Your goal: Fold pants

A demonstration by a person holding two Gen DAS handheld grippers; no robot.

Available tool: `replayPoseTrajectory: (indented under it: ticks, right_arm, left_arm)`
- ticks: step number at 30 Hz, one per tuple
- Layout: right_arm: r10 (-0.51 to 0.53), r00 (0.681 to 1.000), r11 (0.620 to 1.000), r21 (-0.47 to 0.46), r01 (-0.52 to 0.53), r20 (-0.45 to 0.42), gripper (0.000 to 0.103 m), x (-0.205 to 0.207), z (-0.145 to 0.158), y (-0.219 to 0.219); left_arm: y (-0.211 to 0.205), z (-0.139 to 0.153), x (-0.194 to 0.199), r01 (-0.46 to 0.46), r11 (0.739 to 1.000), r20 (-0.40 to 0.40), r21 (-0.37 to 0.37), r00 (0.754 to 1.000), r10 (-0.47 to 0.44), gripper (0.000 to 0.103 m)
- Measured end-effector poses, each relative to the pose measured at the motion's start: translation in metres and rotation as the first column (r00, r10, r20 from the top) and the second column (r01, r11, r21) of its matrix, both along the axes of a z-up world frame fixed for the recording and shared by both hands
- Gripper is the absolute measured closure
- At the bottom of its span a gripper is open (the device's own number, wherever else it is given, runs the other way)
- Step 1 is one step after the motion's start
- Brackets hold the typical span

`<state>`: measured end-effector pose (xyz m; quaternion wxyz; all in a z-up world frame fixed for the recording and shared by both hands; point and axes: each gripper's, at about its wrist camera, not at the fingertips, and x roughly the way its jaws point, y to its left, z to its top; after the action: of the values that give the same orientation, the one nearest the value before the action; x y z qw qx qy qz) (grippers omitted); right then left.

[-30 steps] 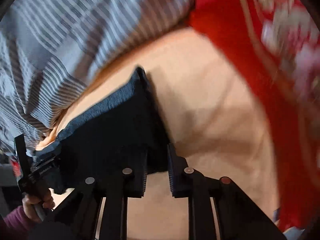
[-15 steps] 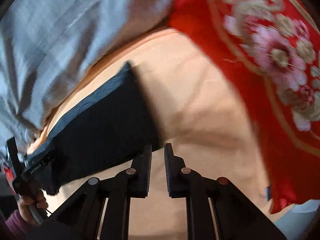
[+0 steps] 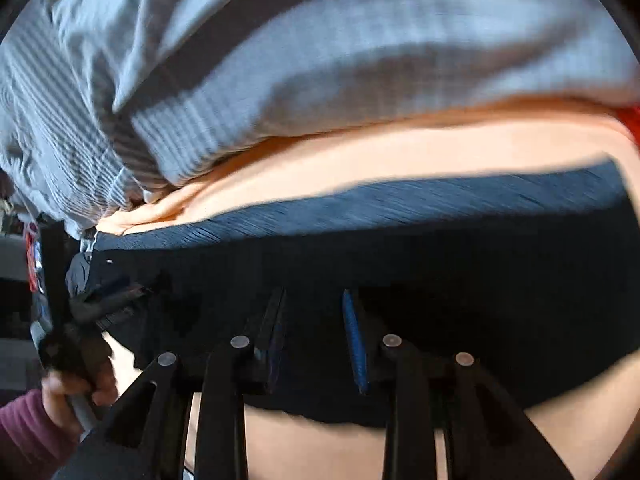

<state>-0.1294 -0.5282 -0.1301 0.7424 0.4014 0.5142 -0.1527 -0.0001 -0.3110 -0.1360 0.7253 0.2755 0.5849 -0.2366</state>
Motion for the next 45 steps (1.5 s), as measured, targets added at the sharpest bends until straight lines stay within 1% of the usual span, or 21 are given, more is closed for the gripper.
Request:
replayPoseTrajectory:
  ticks: [2, 3, 4, 6, 8, 11, 14, 17, 20, 22, 23, 24, 26, 28, 30, 32, 35, 36, 38, 43, 45]
  right_arm:
    - [0.037, 0.999, 0.999, -0.029, -0.038, -0.03, 0.072, 0.029, -0.014, 0.012]
    - [0.052, 0.997, 0.996, -0.064, -0.056, -0.056, 0.072, 0.039, -0.021, 0.017]
    - [0.052, 0.997, 0.99, -0.126, -0.058, -0.051, 0.072, 0.044, -0.019, 0.019]
    - [0.048, 0.995, 0.984, -0.169, -0.061, -0.086, 0.072, 0.053, -0.021, 0.017]
    - [0.013, 0.996, 0.986, -0.162, -0.028, -0.091, 0.073, 0.06, -0.022, 0.012]
    - [-0.017, 0.994, 0.986, -0.164, -0.002, -0.111, 0.073, 0.062, -0.012, 0.011]
    - [-0.024, 0.994, 0.989, -0.145, 0.009, -0.104, 0.072, 0.053, 0.006, 0.022]
    - [-0.011, 0.993, 0.986, -0.166, -0.008, -0.114, 0.072, 0.04, 0.017, 0.041]
    - [-0.012, 0.985, 0.986, -0.164, -0.017, -0.175, 0.066, 0.017, 0.008, 0.062]
    - [-0.039, 0.985, 0.99, -0.141, 0.015, -0.17, 0.066, -0.002, 0.005, 0.076]
    - [-0.041, 0.986, 0.99, -0.138, 0.018, -0.162, 0.065, -0.009, 0.012, 0.082]
    - [-0.038, 0.988, 0.994, -0.109, 0.022, -0.151, 0.065, -0.015, 0.018, 0.087]
    - [-0.063, 0.996, 0.998, 0.009, 0.064, -0.061, 0.065, -0.029, 0.034, 0.099]
    - [-0.056, 0.998, 0.992, 0.109, 0.056, -0.011, 0.059, -0.026, 0.037, 0.115]
    - [-0.048, 0.998, 0.967, 0.251, 0.033, 0.051, 0.056, -0.018, 0.032, 0.142]
    - [-0.032, 0.997, 0.946, 0.325, 0.005, 0.077, 0.056, -0.002, 0.019, 0.173]
    - [-0.031, 0.995, 0.917, 0.399, -0.01, 0.096, 0.056, 0.016, -0.004, 0.207]
    - [-0.049, 0.994, 0.905, 0.424, 0.002, 0.1, 0.056, 0.023, -0.012, 0.216]
    - [-0.075, 0.991, 0.892, 0.452, 0.019, 0.107, 0.056, 0.03, -0.022, 0.225]
    - [-0.134, 0.983, 0.856, 0.514, 0.052, 0.123, 0.055, 0.066, -0.05, 0.238]
    - [-0.168, 0.981, 0.834, 0.545, 0.088, 0.098, 0.061, 0.069, -0.06, 0.236]
  left_arm:
    - [0.01, -0.014, 0.014, -0.023, 1.0, -0.022, -0.009, 1.0, 0.022, 0.022]
    - [0.014, -0.019, 0.026, -0.049, 0.998, -0.049, -0.045, 0.998, 0.047, 0.022]
    - [0.017, -0.02, 0.031, -0.066, 0.996, -0.067, -0.067, 0.996, 0.061, 0.022]
    - [0.018, -0.018, 0.04, -0.073, 0.993, -0.067, -0.097, 0.996, 0.066, 0.022]
    - [0.014, -0.016, 0.049, -0.058, 0.993, -0.047, -0.099, 0.997, 0.054, 0.022]
    - [0.012, -0.008, 0.067, -0.085, 0.989, -0.067, -0.118, 0.995, 0.078, 0.022]
    - [0.03, 0.016, 0.084, -0.105, 0.983, -0.027, -0.148, 0.994, 0.102, 0.022]
    - [0.059, 0.025, 0.097, -0.101, 0.989, 0.042, -0.113, 0.994, 0.106, 0.022]
    - [0.092, 0.006, 0.119, -0.127, 0.992, 0.069, -0.005, 0.989, 0.127, 0.021]
    - [0.104, 0.01, 0.118, -0.082, 0.996, 0.074, -0.045, 0.994, 0.086, 0.02]
    - [0.102, 0.01, 0.113, -0.059, 0.998, 0.088, -0.012, 0.994, 0.06, 0.02]
    - [0.108, 0.016, 0.106, -0.035, 0.999, 0.095, 0.019, 0.995, 0.033, 0.02]
    - [0.113, 0.036, 0.09, -0.014, 1.0, 0.054, -0.023, 0.998, 0.015, 0.02]
    - [0.121, 0.054, 0.072, 0.007, 0.998, 0.028, -0.063, 1.0, -0.005, 0.02]
    - [0.134, 0.061, 0.066, 0.026, 0.999, 0.052, -0.041, 0.998, -0.023, 0.02]
    - [0.149, 0.058, 0.066, 0.023, 1.0, 0.069, 0.0, 0.997, -0.023, 0.02]
    - [0.173, 0.034, 0.077, -0.014, 0.999, 0.055, 0.039, 0.998, 0.012, 0.018]
    - [0.179, 0.028, 0.077, -0.022, 1.0, 0.051, 0.013, 0.998, 0.021, 0.011]
    - [0.186, 0.023, 0.078, -0.021, 1.0, 0.062, -0.007, 0.998, 0.022, 0.007]
    - [0.196, 0.012, 0.064, -0.009, 1.0, 0.059, -0.028, 0.998, 0.011, 0.007]
    - [0.209, 0.013, 0.057, -0.01, 0.999, 0.059, -0.035, 0.998, 0.012, 0.007]
